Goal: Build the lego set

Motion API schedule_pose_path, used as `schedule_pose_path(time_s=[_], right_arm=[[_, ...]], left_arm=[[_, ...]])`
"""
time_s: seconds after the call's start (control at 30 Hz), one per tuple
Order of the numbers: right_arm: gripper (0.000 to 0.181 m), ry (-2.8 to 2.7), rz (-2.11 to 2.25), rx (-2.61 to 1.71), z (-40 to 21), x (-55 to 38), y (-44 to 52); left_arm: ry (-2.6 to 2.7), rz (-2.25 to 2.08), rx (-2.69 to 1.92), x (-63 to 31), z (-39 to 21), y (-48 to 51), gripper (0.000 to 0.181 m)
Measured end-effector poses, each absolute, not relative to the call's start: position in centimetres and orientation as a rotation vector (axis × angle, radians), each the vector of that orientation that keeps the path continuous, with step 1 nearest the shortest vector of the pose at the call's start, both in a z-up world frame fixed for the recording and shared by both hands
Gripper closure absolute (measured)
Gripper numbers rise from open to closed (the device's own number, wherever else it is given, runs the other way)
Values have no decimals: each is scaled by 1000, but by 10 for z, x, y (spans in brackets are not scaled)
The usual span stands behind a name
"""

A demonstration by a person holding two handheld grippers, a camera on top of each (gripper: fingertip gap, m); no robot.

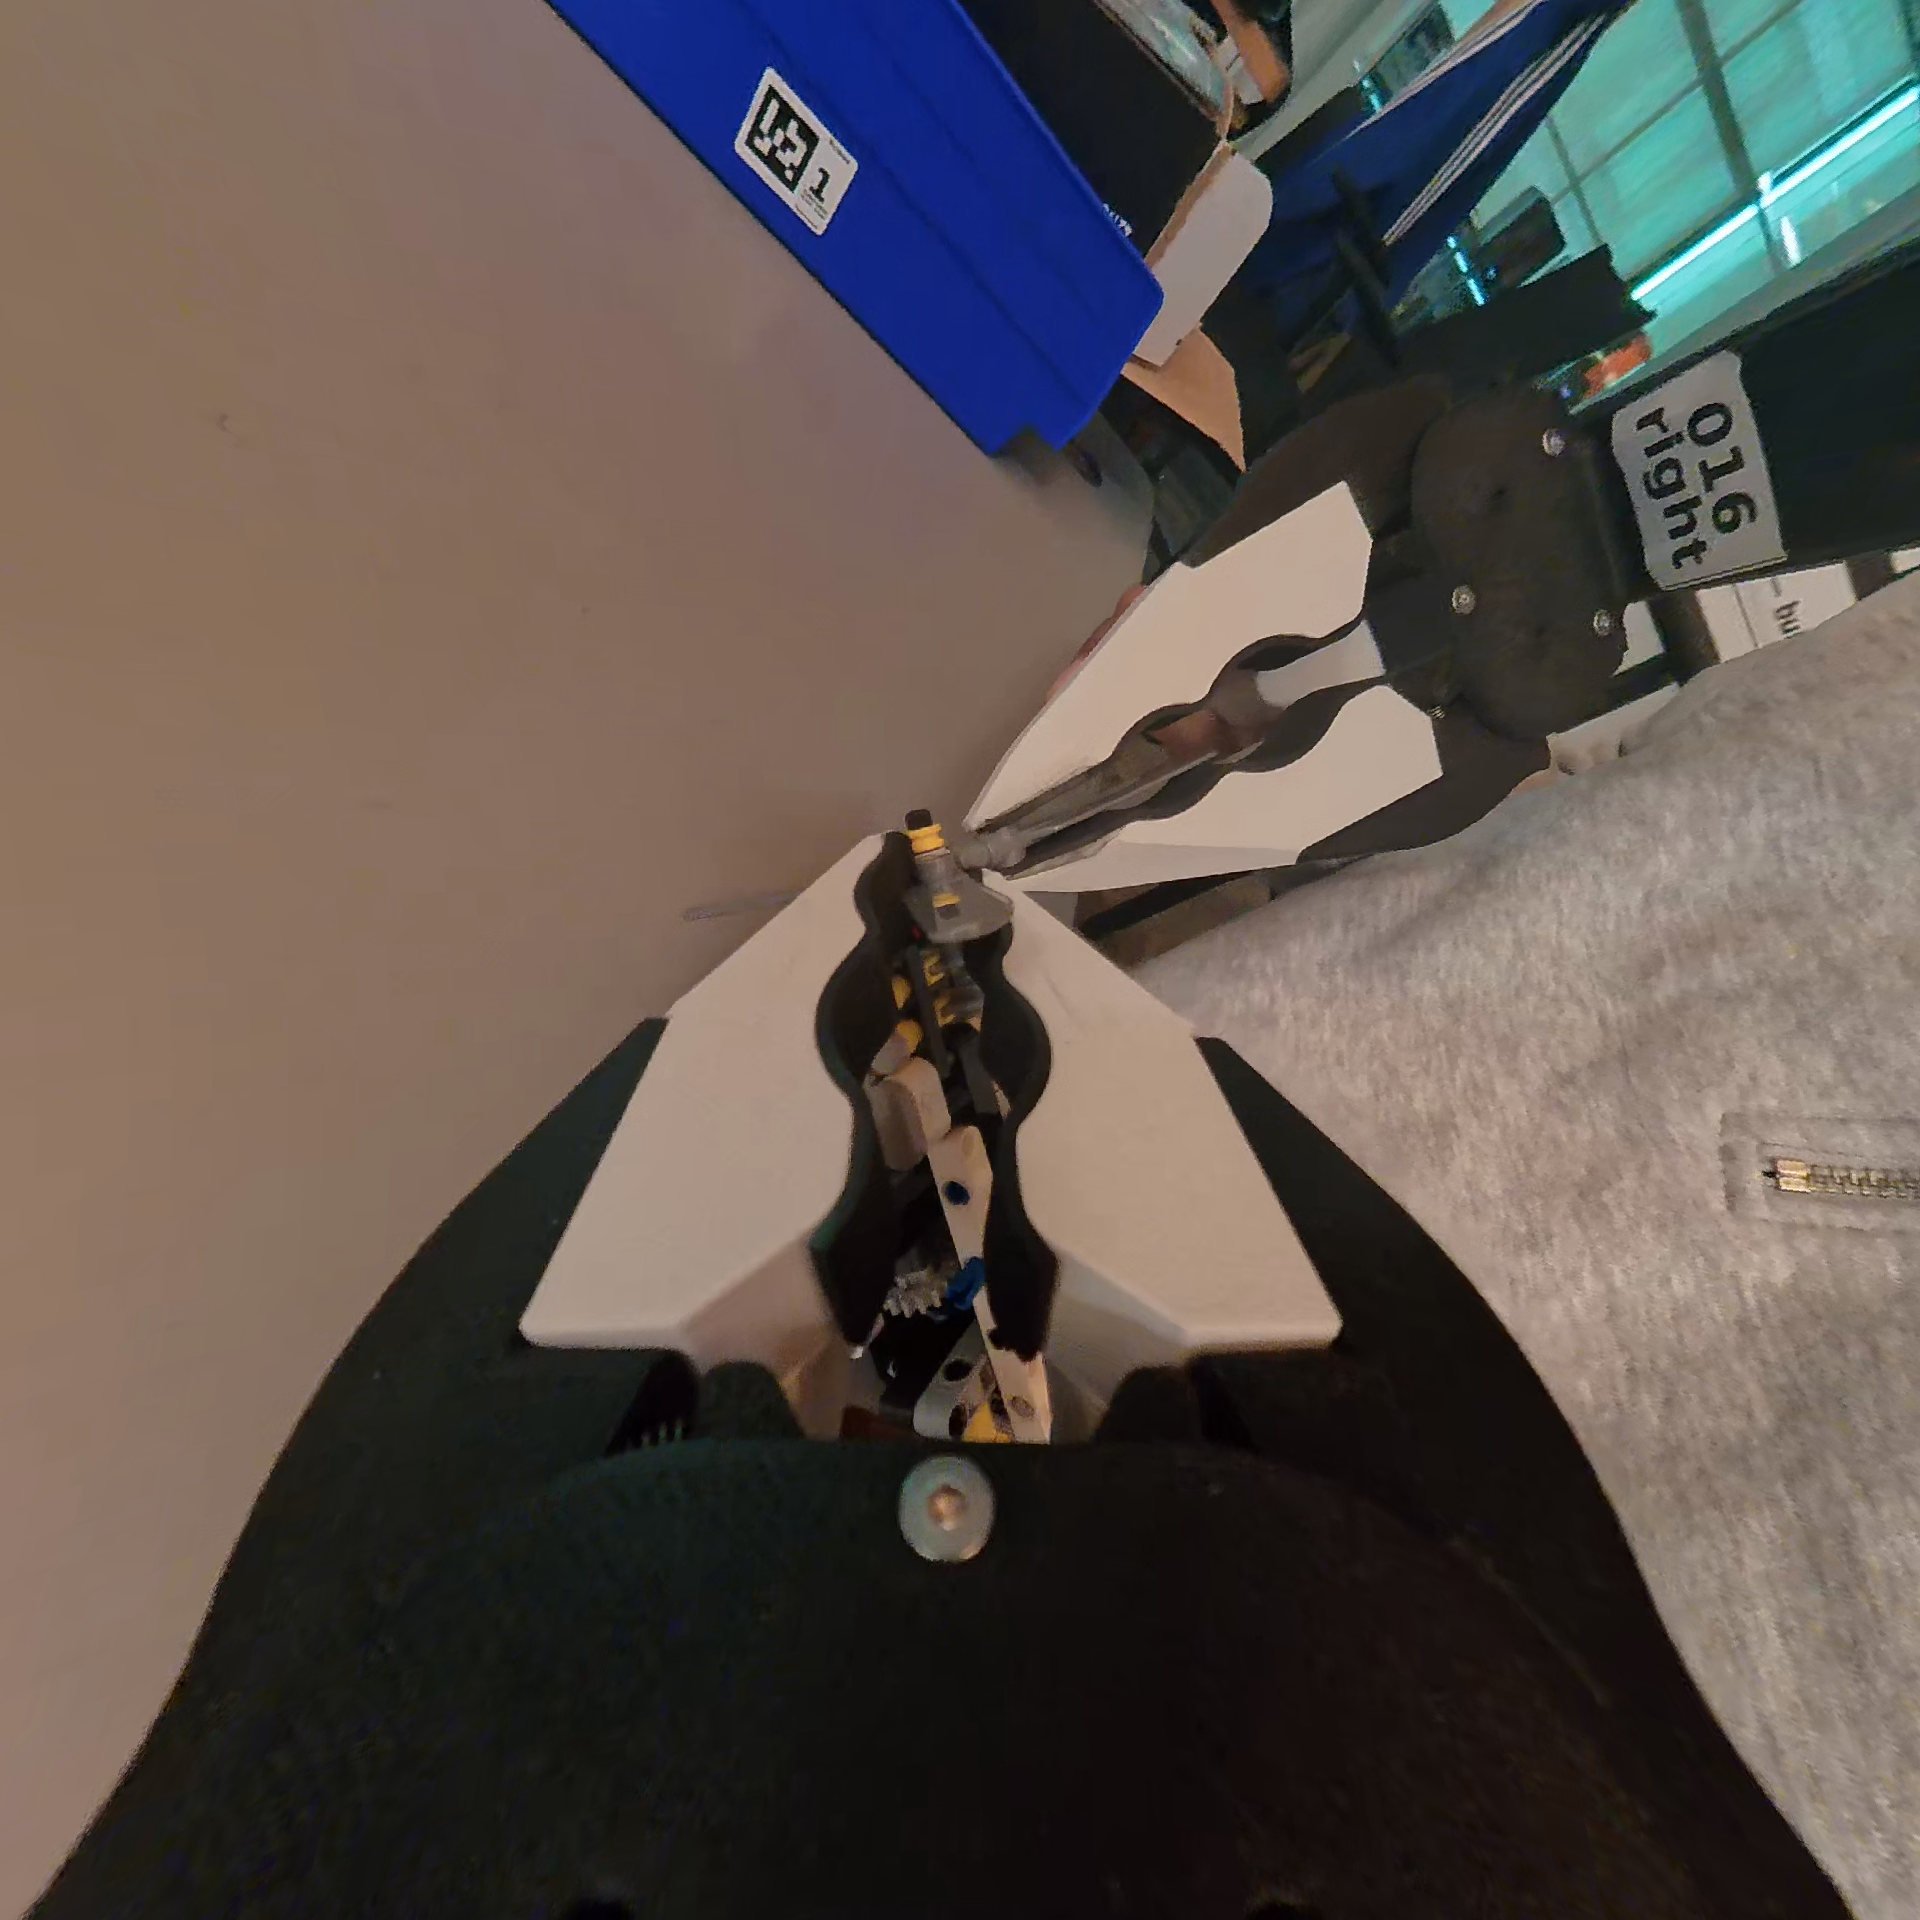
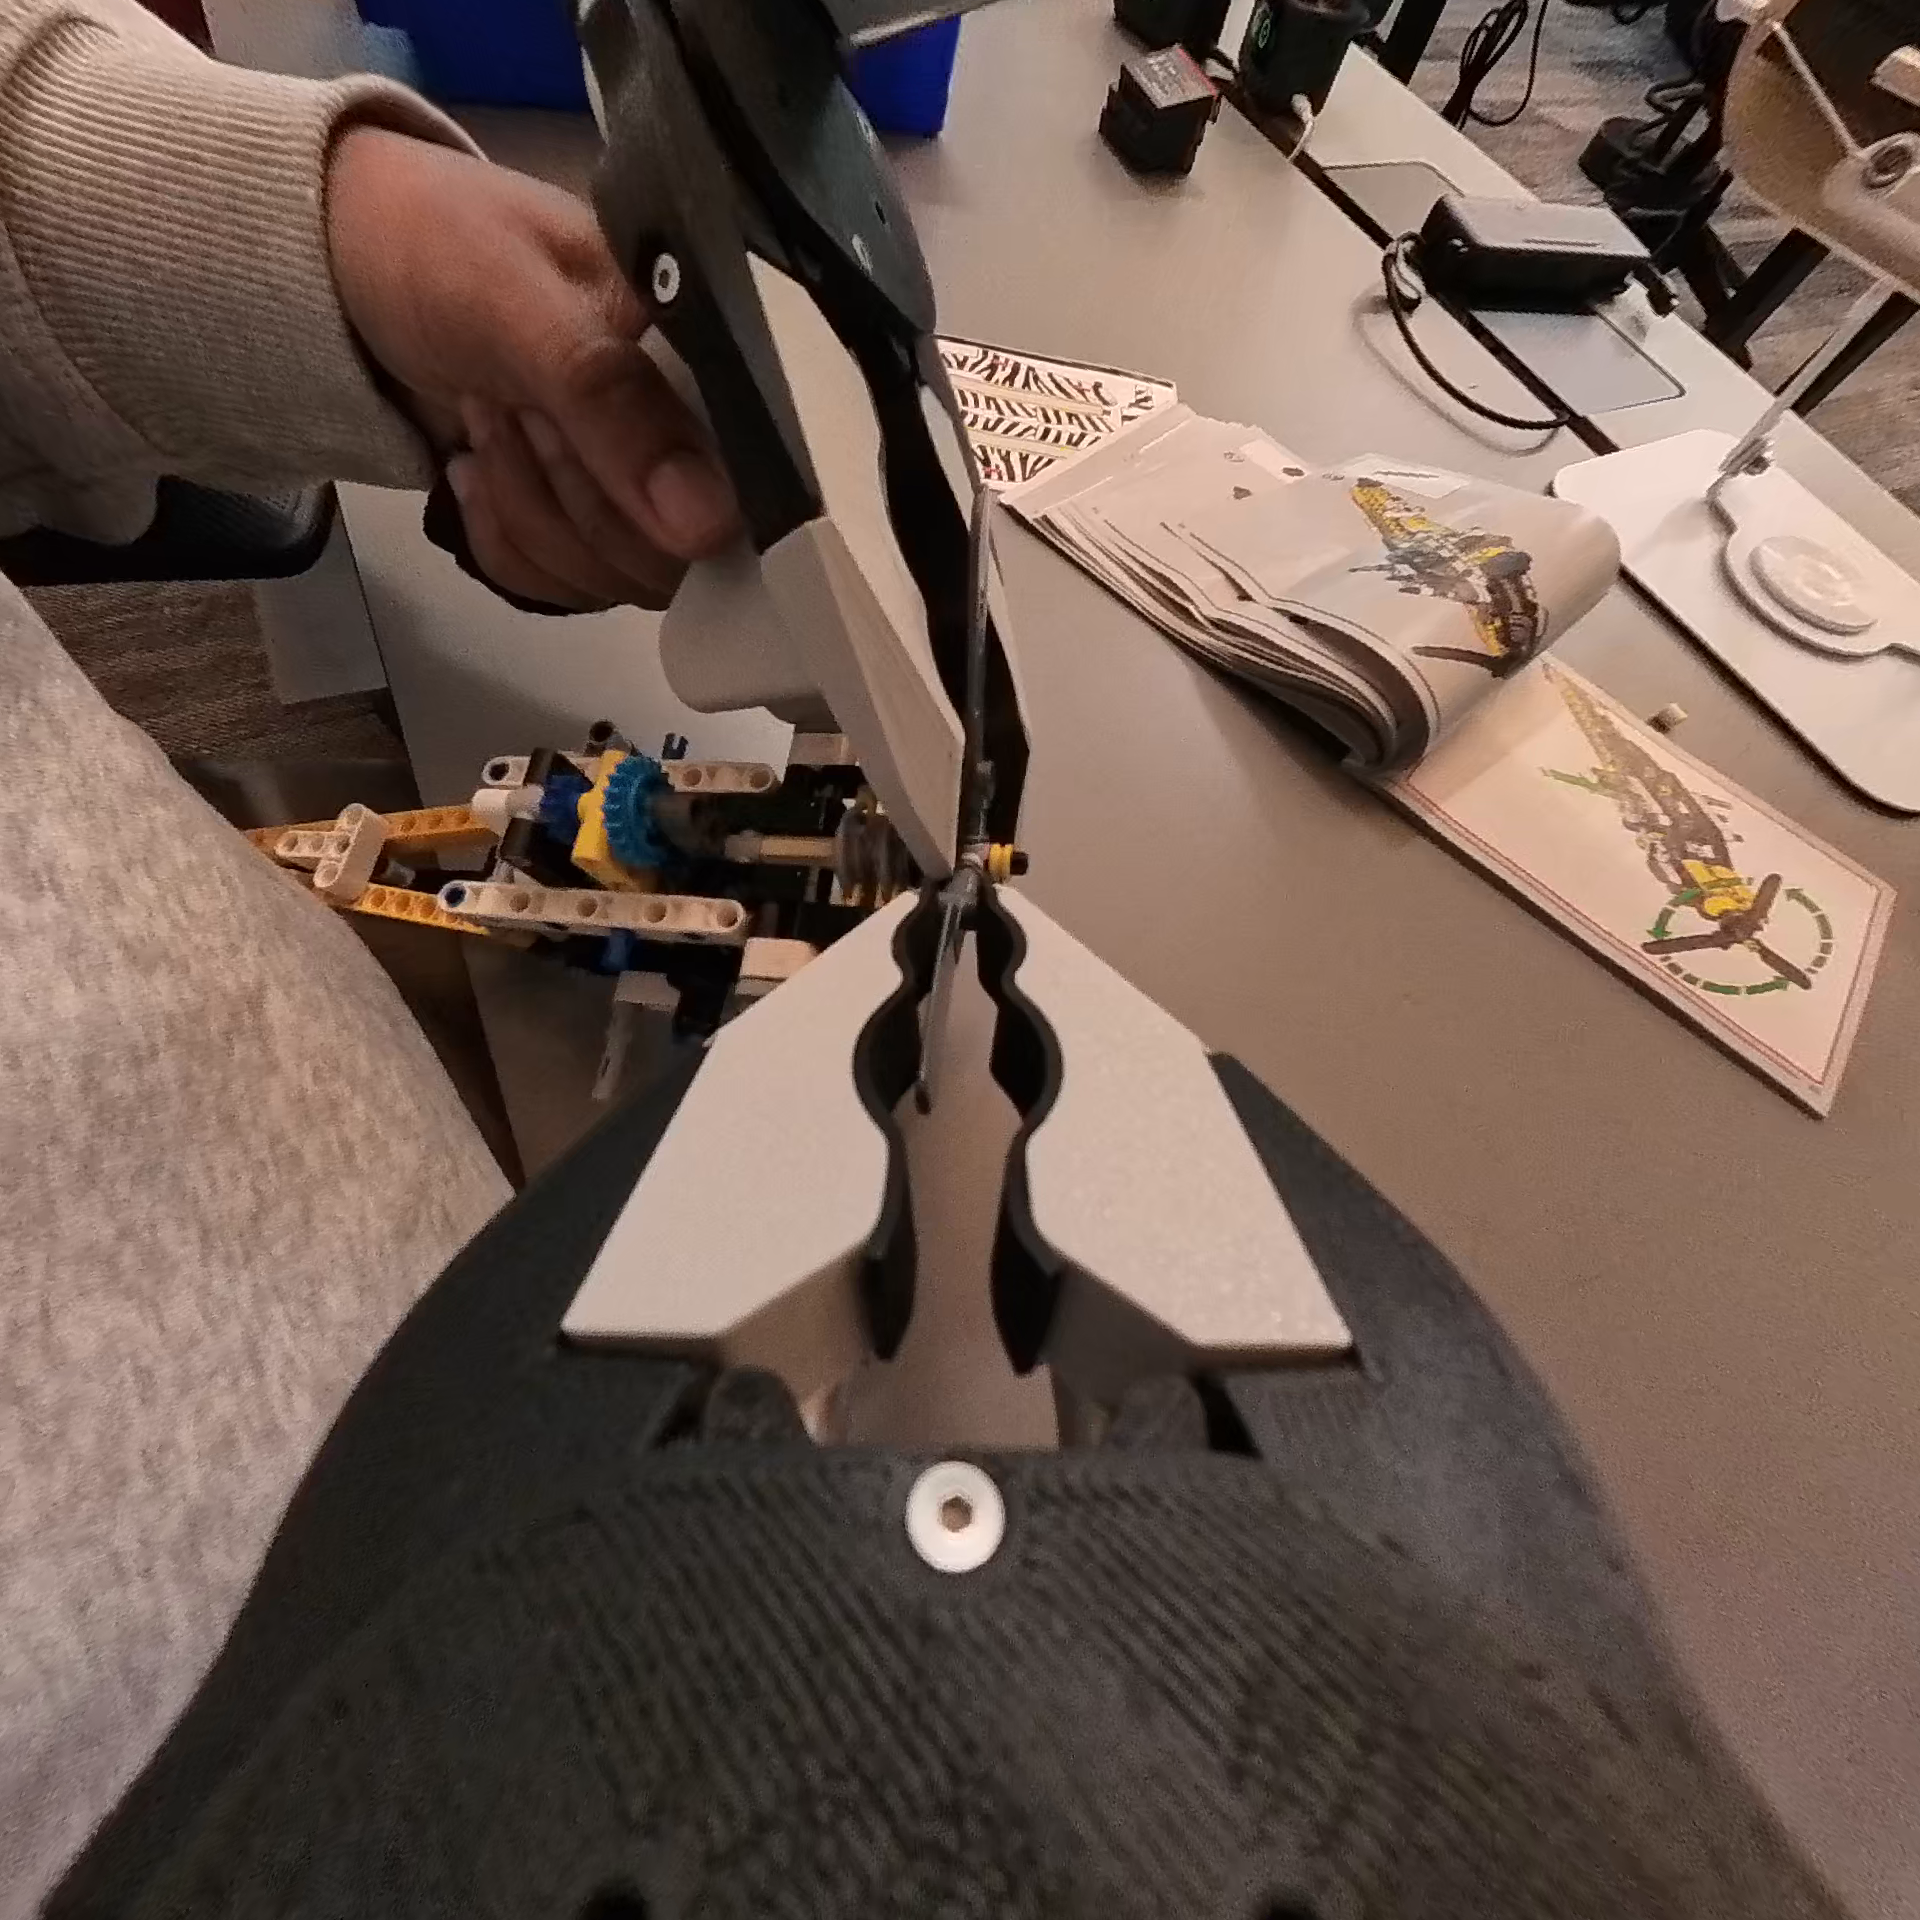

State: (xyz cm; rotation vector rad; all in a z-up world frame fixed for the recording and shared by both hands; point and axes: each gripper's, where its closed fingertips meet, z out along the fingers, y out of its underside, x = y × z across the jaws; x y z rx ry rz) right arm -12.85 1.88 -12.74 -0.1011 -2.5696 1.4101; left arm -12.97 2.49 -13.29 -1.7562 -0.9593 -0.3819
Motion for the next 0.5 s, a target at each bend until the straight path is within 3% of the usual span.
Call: schedule_pose_path(time_s=[0.5], right_arm=[[176, -2576, 1383, -96, -128, -127, 17]], left_arm=[[-956, -336, -1778, -131, -131, 24, 171]])
